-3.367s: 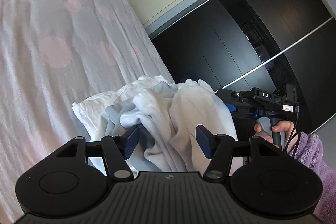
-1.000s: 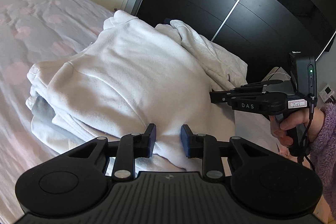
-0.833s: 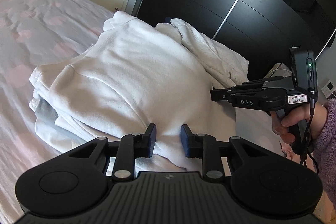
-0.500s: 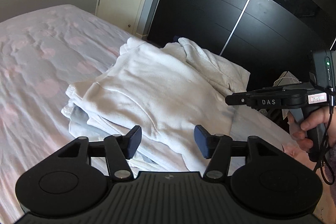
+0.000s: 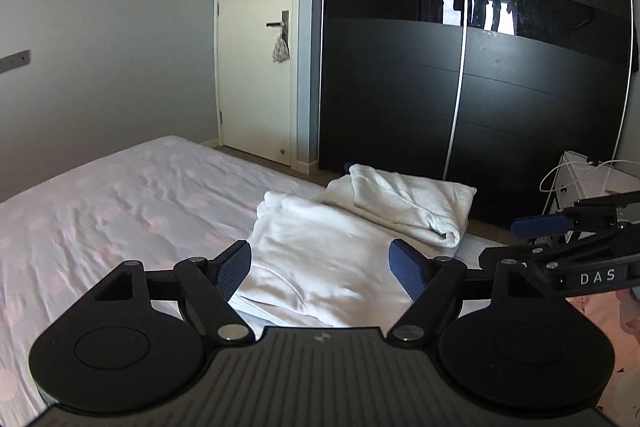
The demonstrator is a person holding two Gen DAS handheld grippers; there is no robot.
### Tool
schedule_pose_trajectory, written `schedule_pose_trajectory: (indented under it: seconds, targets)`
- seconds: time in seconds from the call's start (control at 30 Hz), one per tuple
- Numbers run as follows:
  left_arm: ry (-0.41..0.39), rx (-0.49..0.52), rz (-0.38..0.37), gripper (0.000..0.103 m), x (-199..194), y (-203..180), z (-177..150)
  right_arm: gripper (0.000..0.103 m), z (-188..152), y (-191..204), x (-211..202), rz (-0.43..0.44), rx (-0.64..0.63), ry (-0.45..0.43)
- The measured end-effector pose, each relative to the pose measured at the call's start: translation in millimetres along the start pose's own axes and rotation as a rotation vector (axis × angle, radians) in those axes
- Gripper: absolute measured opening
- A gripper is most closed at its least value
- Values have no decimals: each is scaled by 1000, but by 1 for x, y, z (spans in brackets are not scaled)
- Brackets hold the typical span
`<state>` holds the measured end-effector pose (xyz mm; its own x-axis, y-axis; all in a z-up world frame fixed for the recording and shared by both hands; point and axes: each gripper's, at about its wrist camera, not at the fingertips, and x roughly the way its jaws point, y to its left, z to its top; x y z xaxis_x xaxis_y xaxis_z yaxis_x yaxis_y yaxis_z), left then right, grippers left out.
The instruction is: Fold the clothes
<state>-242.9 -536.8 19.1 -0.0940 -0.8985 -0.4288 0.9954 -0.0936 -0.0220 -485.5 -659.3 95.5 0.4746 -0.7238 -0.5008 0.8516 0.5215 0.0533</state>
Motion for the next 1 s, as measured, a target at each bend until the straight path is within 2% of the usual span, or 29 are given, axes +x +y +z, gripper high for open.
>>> schedule_pose_trajectory:
  seconds: [0.07,0.1,0.2,0.27,0.3,0.4,0.57,0.8,0.9,1.0]
  targets:
    - [-15,-14,29,76,-12,-4,-2,74,-4,5,-19,-12,16,-40]
    - [-19,-19,49,76,-17,-6,-4,82,-7,8,-28,-15,29,-60]
    - [-33,-18,109,77,-30,-11,-12,85,-16,16,-47,-15,55,-92]
    - [-35,-14,150,78,-37,-14,-21,88,-25,22,-54,-10,62,-91]
    - [-30,-20,176,82,-40,-15,-25,88,-30,24,-56,-5,63,-91]
    - [-35,-34,245,82,-47,-20,-39,90,-48,31,-61,1,75,-85]
    - [7,-19,271,82,-52,-31,-62,90,-72,45,-59,-22,72,-41]
    - [5,-11,290,82,-64,-41,-87,90,-95,60,-53,-14,18,19]
    - [29,-52,307,82,-63,-41,-91,90,-102,63,-52,-19,1,36]
    - [19,-75,289,82,-65,-39,-94,90,-105,64,-50,-29,-3,43]
